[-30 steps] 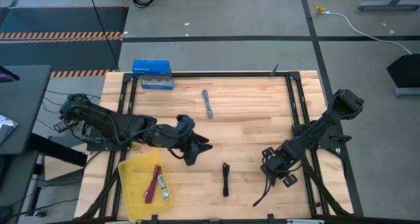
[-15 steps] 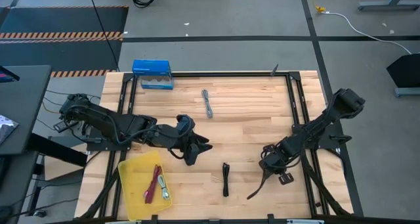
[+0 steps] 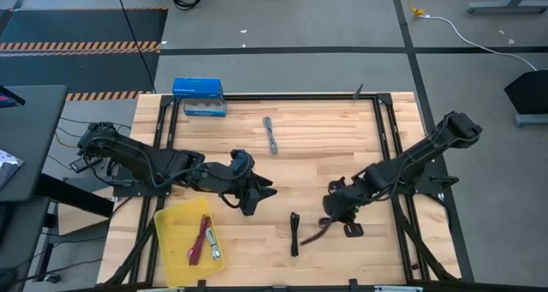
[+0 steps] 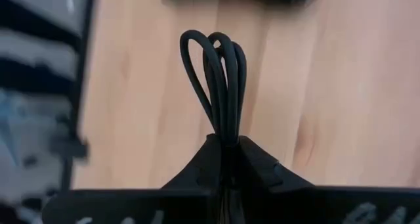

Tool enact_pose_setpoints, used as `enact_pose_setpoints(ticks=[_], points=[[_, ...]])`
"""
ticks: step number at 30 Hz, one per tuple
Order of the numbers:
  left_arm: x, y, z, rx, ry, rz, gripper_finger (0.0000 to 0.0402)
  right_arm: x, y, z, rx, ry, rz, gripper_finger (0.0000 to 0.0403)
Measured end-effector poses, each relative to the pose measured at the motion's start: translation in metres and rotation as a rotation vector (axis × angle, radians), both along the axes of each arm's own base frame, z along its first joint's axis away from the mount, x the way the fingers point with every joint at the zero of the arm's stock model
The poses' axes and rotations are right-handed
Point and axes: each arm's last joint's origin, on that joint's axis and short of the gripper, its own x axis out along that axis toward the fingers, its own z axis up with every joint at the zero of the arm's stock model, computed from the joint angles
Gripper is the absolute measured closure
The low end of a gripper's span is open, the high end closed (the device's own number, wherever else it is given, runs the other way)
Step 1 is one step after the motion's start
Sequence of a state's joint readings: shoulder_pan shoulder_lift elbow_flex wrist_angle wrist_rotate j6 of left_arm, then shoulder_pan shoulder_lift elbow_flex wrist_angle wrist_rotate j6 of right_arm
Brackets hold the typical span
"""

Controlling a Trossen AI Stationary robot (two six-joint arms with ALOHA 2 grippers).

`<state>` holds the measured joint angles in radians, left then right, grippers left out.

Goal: Pick and place USB-C Cables
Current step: Put the right black charger cable into the yellow bin

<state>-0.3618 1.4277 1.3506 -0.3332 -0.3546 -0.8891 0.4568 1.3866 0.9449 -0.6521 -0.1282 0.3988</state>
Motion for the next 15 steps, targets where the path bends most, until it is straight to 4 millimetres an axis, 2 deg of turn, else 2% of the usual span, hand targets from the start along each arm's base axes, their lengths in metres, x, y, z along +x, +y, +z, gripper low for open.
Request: enact_pose_setpoints(ticks=[10, 15], points=[[0.002, -0.001, 0.005, 0.046, -0.048, -0.024, 0.0216, 0.041, -0.023, 0.091, 0.022, -0.36, -0.17, 0.0374], [0.004, -0.001, 0.01, 0.215, -0.106, -0.087, 0.0216, 0.052, -0.036, 0.121, 0.065, -0.498, -0.231, 0.0374]])
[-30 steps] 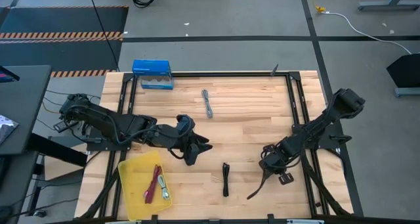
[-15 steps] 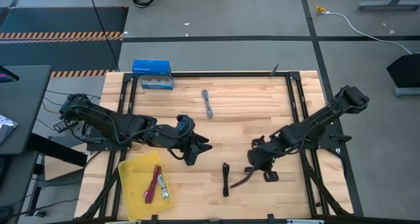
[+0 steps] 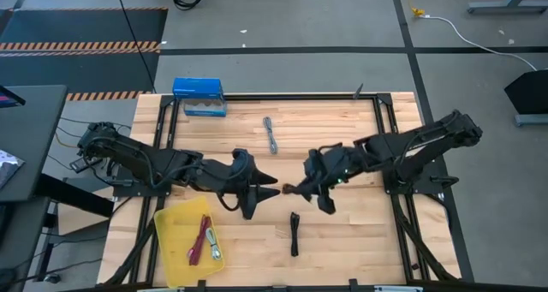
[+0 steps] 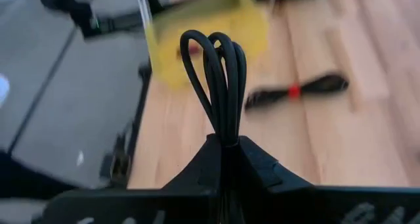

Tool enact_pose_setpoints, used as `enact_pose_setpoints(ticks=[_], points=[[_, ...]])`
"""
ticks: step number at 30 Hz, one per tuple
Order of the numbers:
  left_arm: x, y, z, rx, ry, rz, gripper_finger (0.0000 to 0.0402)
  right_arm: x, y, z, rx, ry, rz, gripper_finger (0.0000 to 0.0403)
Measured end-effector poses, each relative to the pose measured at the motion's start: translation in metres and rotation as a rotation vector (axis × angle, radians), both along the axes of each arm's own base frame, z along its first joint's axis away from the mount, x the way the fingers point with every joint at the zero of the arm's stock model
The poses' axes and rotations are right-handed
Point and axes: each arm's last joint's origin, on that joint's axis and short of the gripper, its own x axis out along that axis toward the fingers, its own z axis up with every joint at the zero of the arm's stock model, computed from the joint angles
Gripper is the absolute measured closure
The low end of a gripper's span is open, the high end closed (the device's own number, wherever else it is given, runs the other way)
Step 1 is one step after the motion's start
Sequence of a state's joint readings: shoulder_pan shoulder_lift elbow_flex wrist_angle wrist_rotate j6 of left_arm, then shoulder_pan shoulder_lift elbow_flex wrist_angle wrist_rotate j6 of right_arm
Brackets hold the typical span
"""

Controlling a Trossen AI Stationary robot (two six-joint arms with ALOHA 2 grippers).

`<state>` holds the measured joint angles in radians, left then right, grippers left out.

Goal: Pick and place USB-C Cables
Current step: Put the right black charger cable into the yellow bin

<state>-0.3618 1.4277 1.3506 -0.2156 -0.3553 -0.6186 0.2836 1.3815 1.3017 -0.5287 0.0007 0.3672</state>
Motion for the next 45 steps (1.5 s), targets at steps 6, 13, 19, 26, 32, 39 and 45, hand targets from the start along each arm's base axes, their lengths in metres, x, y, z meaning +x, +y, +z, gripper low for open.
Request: enact_pose_setpoints(ticks=[6, 13, 19, 26, 32, 39, 45], points=[[0.002, -0.001, 0.008, 0.134, -0.078, -0.041, 0.0216, 0.005, -0.01, 0.021, 0.022, -0.089, -0.034, 0.0374], [0.003, 0.003, 0.006, 0.144, -0.058, -0.025, 0.0216, 0.006, -0.012, 0.029, 0.031, -0.127, -0.041, 0.0374], [0.004, 0.008, 0.005, 0.152, -0.052, 0.01, 0.0216, 0.006, -0.01, 0.029, 0.03, -0.128, -0.041, 0.0374], [0.005, 0.013, 0.005, 0.153, -0.049, 0.032, 0.0216, 0.006, -0.011, 0.029, 0.029, -0.131, -0.048, 0.0374], [0.005, 0.015, 0.005, 0.157, -0.045, 0.087, 0.0233, 0.006, -0.011, 0.03, 0.052, -0.134, -0.064, 0.0372], [0.005, 0.016, 0.005, 0.112, -0.05, 0.115, 0.034, 0.007, -0.009, 0.032, 0.071, -0.152, -0.054, 0.0354], [0.005, 0.016, 0.005, 0.065, -0.052, 0.123, 0.0387, 0.007, -0.009, 0.032, 0.082, -0.151, -0.037, 0.0348]])
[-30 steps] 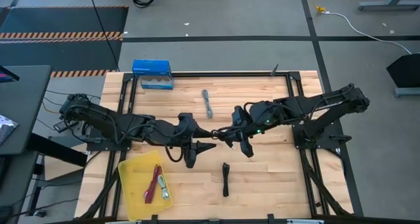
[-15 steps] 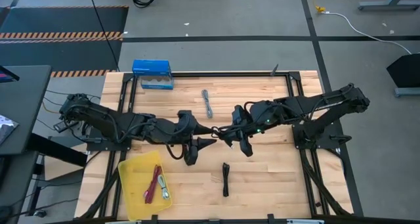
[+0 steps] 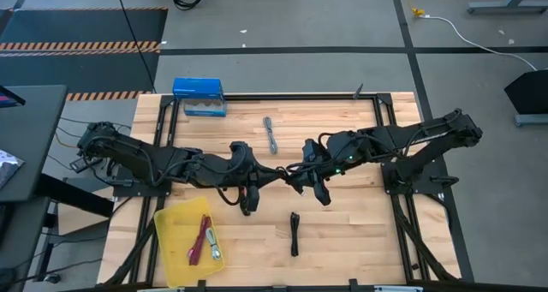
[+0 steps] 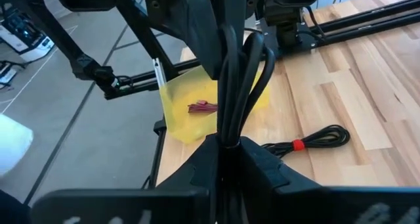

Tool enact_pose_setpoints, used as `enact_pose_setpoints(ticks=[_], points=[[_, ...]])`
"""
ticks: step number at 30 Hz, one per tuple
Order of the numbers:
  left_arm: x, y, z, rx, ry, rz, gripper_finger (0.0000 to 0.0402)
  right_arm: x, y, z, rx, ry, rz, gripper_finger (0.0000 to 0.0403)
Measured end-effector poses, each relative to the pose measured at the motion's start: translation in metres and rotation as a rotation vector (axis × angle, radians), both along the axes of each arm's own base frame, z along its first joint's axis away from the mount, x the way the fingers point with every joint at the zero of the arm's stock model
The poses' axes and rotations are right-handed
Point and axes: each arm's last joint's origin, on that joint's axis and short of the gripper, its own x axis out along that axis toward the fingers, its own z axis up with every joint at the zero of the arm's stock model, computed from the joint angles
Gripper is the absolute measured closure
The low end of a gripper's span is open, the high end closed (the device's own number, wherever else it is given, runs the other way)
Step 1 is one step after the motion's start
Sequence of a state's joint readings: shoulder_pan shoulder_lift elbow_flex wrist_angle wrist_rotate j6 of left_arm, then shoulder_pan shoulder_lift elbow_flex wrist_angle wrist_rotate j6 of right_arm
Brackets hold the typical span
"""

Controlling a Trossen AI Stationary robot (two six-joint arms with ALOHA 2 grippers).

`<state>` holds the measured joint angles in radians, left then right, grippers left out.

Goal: Pick and place USB-C Cables
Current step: Put the right black charger cable into the yellow bin

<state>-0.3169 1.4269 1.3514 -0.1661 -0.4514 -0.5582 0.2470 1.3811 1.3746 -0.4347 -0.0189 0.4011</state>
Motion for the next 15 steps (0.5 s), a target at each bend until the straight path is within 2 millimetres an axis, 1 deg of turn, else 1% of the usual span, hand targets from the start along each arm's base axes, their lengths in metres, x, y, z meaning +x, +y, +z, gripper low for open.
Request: enact_pose_setpoints(ticks=[5, 9, 13, 15], points=[[-0.001, -0.001, -0.004, -0.035, 0.042, -0.022, 0.039, -0.001, 0.0, -0.002, -0.013, 0.02, 0.004, 0.0347], [-0.007, -0.01, -0.013, -0.078, 0.128, -0.056, 0.0392, -0.001, -0.002, -0.004, -0.012, 0.044, 0.0, 0.0343], [-0.016, -0.02, -0.023, -0.086, 0.235, -0.069, 0.0392, -0.003, 0.0, -0.004, 0.017, 0.055, 0.061, 0.0326], [-0.017, -0.024, -0.026, -0.091, 0.249, -0.068, 0.0392, -0.002, 0.002, -0.004, 0.031, 0.053, 0.089, 0.0314]])
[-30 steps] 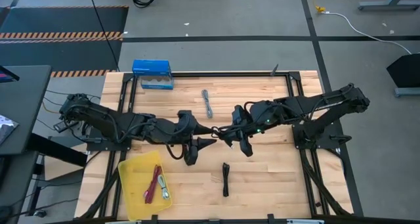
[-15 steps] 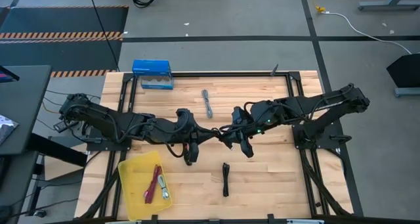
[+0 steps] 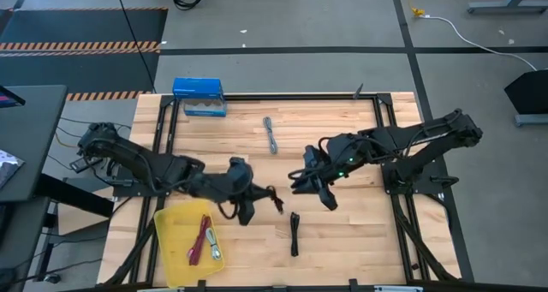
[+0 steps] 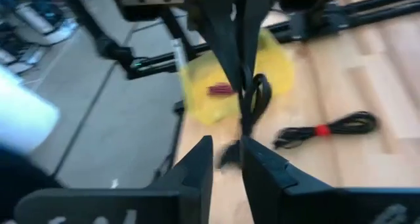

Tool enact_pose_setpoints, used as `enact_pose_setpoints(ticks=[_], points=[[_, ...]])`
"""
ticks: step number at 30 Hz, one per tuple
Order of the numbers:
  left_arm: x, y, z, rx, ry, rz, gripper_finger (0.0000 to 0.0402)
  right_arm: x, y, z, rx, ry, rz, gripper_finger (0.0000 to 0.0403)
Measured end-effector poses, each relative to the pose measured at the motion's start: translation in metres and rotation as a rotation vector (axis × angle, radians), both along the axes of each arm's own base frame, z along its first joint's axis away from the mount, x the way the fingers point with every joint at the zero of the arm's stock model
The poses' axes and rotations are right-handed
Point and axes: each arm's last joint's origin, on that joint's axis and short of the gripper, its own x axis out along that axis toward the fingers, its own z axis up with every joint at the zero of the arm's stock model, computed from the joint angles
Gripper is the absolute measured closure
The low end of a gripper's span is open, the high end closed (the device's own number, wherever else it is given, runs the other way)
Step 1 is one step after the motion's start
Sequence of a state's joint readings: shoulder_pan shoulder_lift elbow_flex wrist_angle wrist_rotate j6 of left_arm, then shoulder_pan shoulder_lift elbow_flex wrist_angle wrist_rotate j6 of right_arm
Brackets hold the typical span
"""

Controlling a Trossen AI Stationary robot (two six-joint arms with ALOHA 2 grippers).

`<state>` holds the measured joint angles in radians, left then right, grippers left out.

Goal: Pick and place USB-C Cables
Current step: Put the right black charger cable into the yellow bin

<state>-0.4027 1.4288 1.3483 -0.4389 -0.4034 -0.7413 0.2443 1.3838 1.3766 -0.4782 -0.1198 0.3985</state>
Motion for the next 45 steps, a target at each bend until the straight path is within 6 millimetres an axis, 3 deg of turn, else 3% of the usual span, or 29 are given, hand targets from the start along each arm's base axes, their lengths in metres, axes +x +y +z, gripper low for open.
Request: enact_pose_setpoints(ticks=[8, 14, 23, 27, 34, 45], points=[[-0.008, -0.006, -0.006, -0.049, 0.083, -0.027, 0.0392, 0.002, 0.006, -0.006, 0.008, 0.038, 0.038, 0.028], [-0.025, -0.026, -0.017, -0.148, 0.261, -0.159, 0.0392, 0.002, 0.005, -0.007, 0.004, 0.045, 0.032, 0.0281], [-0.079, -0.062, -0.037, -0.285, 0.749, -0.378, 0.0393, 0.002, 0.005, -0.008, 0.001, 0.055, 0.031, 0.0281], [-0.102, -0.075, -0.041, -0.27, 0.879, -0.404, 0.0392, 0.002, 0.005, -0.008, -0.001, 0.055, 0.032, 0.0281], [-0.124, -0.088, -0.043, -0.252, 0.952, -0.367, 0.039, 0.002, 0.005, -0.008, -0.002, 0.054, 0.032, 0.0281], [-0.125, -0.088, -0.043, -0.253, 0.943, -0.301, 0.0382, 0.002, 0.004, -0.008, -0.002, 0.054, 0.029, 0.0282]])
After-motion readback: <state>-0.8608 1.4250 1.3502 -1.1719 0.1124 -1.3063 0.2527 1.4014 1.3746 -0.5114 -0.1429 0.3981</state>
